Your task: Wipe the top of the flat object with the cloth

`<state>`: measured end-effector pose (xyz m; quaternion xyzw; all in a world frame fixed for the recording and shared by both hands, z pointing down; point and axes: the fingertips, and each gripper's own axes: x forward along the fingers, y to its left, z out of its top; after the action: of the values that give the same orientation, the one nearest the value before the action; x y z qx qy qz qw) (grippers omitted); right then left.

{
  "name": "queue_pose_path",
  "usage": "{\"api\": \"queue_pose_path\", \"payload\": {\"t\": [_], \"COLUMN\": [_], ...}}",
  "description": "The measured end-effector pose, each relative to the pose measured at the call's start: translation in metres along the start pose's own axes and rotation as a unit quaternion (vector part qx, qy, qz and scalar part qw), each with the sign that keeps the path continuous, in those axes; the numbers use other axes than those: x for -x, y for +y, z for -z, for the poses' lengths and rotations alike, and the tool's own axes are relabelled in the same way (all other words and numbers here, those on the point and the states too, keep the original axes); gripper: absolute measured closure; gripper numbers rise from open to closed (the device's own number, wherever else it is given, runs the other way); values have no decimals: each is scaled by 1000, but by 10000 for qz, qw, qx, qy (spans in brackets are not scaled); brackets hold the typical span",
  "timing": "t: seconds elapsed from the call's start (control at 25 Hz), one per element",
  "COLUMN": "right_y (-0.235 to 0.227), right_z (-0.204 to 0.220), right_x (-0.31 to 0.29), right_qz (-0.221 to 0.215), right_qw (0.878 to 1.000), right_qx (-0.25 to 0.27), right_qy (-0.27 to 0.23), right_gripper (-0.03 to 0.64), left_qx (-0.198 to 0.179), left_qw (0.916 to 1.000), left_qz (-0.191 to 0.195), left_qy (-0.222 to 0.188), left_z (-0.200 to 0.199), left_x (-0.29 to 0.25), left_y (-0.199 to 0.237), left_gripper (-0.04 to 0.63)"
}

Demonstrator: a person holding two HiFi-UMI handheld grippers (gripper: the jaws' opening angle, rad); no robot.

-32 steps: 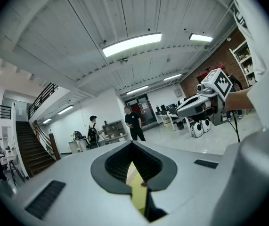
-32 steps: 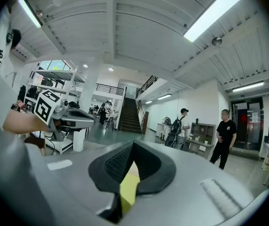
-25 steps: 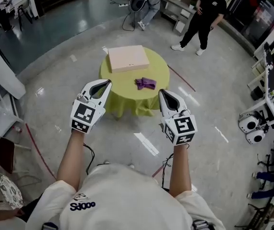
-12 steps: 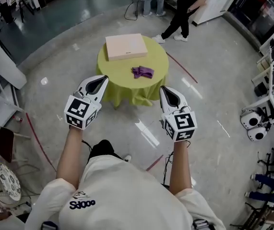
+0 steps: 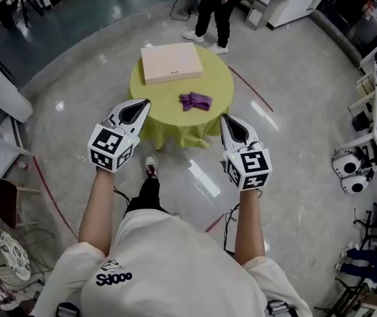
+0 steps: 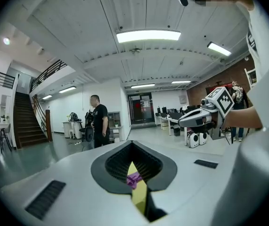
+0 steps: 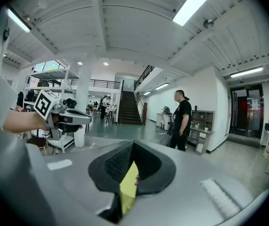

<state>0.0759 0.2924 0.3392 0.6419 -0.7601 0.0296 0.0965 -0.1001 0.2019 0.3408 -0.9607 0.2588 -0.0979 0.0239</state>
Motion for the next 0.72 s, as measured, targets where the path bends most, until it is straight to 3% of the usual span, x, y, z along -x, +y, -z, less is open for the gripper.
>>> {"api": "queue_pose_path", "payload": {"t": [0.32,0.72], "right_y": [-46,-86], "right_z": [-11,-17], "right_x": [-102,-221], "right_qz": [130,276], "right_qw": [9999,9990], "right_qx": [-45,-168], "right_qy": [79,311], "right_gripper": [607,607], "left_qx": [-376,-258], "left_qw": [9992,9993], "left_qz": [153,192], "left_qy": [29,198], "left_z": [-8,1], "left_x": [-90,-168], "left_y": [76,178], "left_gripper": [591,591]}}
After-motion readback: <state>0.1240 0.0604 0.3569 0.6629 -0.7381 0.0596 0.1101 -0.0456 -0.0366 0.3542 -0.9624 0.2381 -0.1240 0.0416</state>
